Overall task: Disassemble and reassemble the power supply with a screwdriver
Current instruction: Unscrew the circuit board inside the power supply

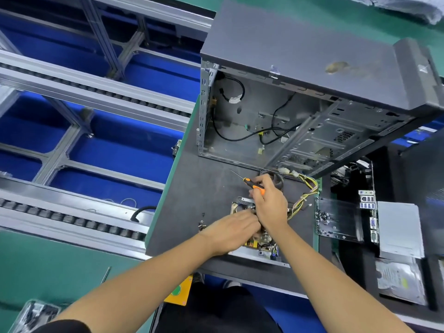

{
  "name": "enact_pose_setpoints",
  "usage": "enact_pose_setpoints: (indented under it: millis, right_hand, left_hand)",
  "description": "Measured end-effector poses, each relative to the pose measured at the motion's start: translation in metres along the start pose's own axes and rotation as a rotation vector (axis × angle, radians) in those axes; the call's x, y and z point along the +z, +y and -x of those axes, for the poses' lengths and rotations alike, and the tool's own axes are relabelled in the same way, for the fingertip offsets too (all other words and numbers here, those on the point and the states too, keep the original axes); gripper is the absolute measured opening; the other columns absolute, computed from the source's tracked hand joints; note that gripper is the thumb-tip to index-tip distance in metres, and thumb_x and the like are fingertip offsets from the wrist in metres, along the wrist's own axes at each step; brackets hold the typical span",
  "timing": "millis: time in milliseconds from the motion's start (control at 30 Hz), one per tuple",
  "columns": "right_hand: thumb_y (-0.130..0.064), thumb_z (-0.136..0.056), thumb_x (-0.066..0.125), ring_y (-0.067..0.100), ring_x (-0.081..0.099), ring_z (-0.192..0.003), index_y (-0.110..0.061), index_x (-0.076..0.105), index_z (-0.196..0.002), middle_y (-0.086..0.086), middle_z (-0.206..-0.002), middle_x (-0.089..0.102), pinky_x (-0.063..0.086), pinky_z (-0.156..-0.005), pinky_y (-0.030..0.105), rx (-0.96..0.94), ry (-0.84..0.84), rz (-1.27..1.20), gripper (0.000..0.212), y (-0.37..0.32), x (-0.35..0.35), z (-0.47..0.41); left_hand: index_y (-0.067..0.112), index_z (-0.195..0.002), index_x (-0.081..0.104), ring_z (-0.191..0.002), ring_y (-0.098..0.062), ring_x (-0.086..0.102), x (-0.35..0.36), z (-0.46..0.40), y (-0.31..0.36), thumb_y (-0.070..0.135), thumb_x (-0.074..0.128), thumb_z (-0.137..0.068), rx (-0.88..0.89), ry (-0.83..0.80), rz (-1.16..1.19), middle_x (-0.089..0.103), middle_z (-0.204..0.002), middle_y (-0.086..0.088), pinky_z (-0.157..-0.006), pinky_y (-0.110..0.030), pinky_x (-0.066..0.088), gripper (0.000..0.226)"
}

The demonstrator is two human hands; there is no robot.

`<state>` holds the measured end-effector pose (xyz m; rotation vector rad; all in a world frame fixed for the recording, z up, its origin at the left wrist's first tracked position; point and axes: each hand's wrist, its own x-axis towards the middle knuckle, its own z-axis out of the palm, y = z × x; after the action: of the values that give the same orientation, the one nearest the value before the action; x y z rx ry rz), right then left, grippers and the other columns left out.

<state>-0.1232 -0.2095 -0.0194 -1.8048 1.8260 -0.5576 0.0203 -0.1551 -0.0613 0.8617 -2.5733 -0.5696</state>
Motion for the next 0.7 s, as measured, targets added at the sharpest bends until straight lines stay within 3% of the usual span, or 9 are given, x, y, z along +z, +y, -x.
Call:
enact_pose_setpoints:
  millis: [133,300,400,467,567,633,700]
  right_hand:
    - [-0.046,-0.078,0.033,0.025,0.066,-0.086,-0.04,0.044,-0.107,-0.005,-0.083,0.073,0.051,-0.077,0.042,-0.002,0.005,0.048,0.032,0.003,0.001,-0.003]
    - [-0.047,-0.077,0.032,0.025,0.066,-0.082,-0.04,0.043,-0.105,-0.006,-0.081,0.072,0.052,-0.073,0.042,-0.004,0.001,0.082,0.031,0.002,0.003,-0.004]
    - [-0.045,-0.075,0.035,0.022,0.068,-0.084,-0.038,0.046,-0.104,-0.007,-0.08,0.073,0.05,-0.075,0.04,0.043,0.041,-0.053,0.031,-0.004,0.0,-0.003]
    - [-0.03,-0.079,0.044,0.018,0.07,-0.08,-0.032,0.051,-0.099,-0.01,-0.077,0.073,0.051,-0.073,0.039,0.067,0.084,-0.32,0.022,-0.009,-0.005,0.0]
    - [-0.004,-0.079,0.046,0.021,0.062,-0.058,-0.016,0.055,-0.091,0.0,-0.066,0.064,0.054,-0.057,0.036,0.055,0.078,-0.643,0.02,-0.017,-0.02,0.003]
    - [0.0,-0.074,0.045,0.021,0.051,-0.049,-0.011,0.056,-0.084,0.0,-0.059,0.058,0.045,-0.046,0.03,0.011,0.032,-0.696,0.019,-0.024,-0.031,0.003]
    - [-0.001,-0.069,0.044,0.019,0.046,-0.046,-0.015,0.057,-0.077,0.0,-0.056,0.056,0.037,-0.043,0.027,-0.028,-0.022,-0.669,0.021,-0.03,-0.04,0.003]
  left_hand:
    - [0.015,-0.1,0.046,-0.093,-0.022,0.05,-0.001,-0.001,0.004,0.014,0.046,-0.101,0.014,0.087,-0.003,0.058,-0.096,-0.007,-0.088,-0.032,0.041,0.002]
    - [0.014,-0.104,0.052,-0.098,-0.017,0.048,-0.008,0.0,0.008,0.006,0.054,-0.094,-0.053,0.058,0.034,0.059,-0.106,-0.006,-0.091,-0.029,0.038,0.013]
    - [0.014,-0.102,0.056,-0.1,-0.014,0.05,-0.02,0.005,0.01,0.012,0.063,-0.097,-0.161,0.102,0.231,0.056,-0.109,0.0,-0.087,-0.03,0.045,0.009]
    - [0.015,-0.095,0.064,-0.097,-0.015,0.056,-0.029,0.015,0.009,0.026,0.066,-0.096,-0.301,0.323,0.337,0.061,-0.101,0.005,-0.087,-0.027,0.045,0.012]
    - [0.027,-0.089,0.067,-0.089,-0.006,0.062,-0.039,0.036,0.0,0.025,0.07,-0.093,-0.738,0.66,0.502,0.066,-0.089,0.015,-0.079,-0.017,0.045,0.006]
    - [0.024,-0.09,0.065,-0.086,-0.002,0.063,-0.042,0.047,-0.01,0.016,0.071,-0.093,-0.94,0.672,0.65,0.068,-0.087,0.013,-0.078,-0.016,0.047,0.01]
    - [0.015,-0.092,0.065,-0.084,-0.003,0.063,-0.044,0.05,-0.017,0.011,0.071,-0.093,-0.996,0.624,0.719,0.069,-0.087,0.007,-0.079,-0.018,0.049,0.008]
